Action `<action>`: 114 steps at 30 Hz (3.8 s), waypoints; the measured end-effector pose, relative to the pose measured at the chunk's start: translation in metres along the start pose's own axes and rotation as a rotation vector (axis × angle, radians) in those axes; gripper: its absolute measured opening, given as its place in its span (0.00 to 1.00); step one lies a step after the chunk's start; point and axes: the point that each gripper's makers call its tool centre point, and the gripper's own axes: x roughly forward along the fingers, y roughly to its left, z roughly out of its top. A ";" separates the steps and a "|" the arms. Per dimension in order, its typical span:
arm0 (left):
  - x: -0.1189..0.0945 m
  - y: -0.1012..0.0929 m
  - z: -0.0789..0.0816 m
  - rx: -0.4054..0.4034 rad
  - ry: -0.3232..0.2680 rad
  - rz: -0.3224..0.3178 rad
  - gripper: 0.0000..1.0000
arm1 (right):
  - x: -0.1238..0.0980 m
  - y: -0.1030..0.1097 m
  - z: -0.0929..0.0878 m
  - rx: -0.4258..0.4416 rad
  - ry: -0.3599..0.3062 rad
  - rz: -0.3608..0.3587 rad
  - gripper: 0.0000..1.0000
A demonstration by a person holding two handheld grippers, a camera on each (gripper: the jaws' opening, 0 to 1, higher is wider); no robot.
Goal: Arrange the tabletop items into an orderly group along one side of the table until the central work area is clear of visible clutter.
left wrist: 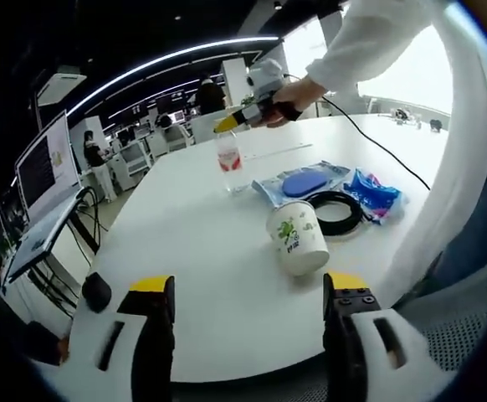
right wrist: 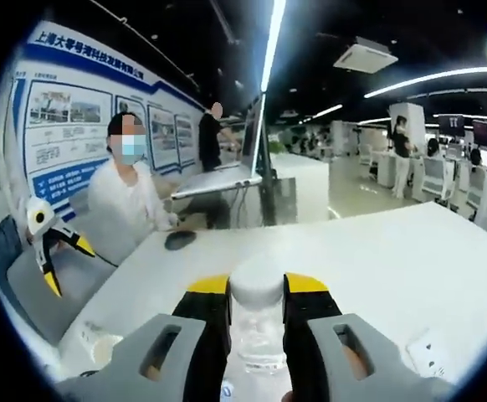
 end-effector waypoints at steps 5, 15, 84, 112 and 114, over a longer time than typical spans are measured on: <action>0.000 0.001 0.000 0.006 0.002 0.005 0.73 | -0.001 -0.007 -0.005 0.022 0.014 0.025 0.21; 0.001 0.000 -0.005 0.016 0.027 -0.001 0.72 | -0.004 -0.008 -0.002 0.305 -0.051 -0.094 0.46; -0.012 -0.043 0.032 -0.047 -0.145 -0.356 1.00 | -0.109 0.145 -0.083 0.588 0.086 -0.359 0.77; -0.006 -0.033 0.016 -0.010 -0.078 -0.290 0.88 | -0.072 0.162 -0.079 0.583 0.109 -0.248 0.70; -0.006 -0.030 0.018 -0.024 -0.086 -0.283 0.89 | -0.070 0.163 -0.078 0.581 0.114 -0.239 0.70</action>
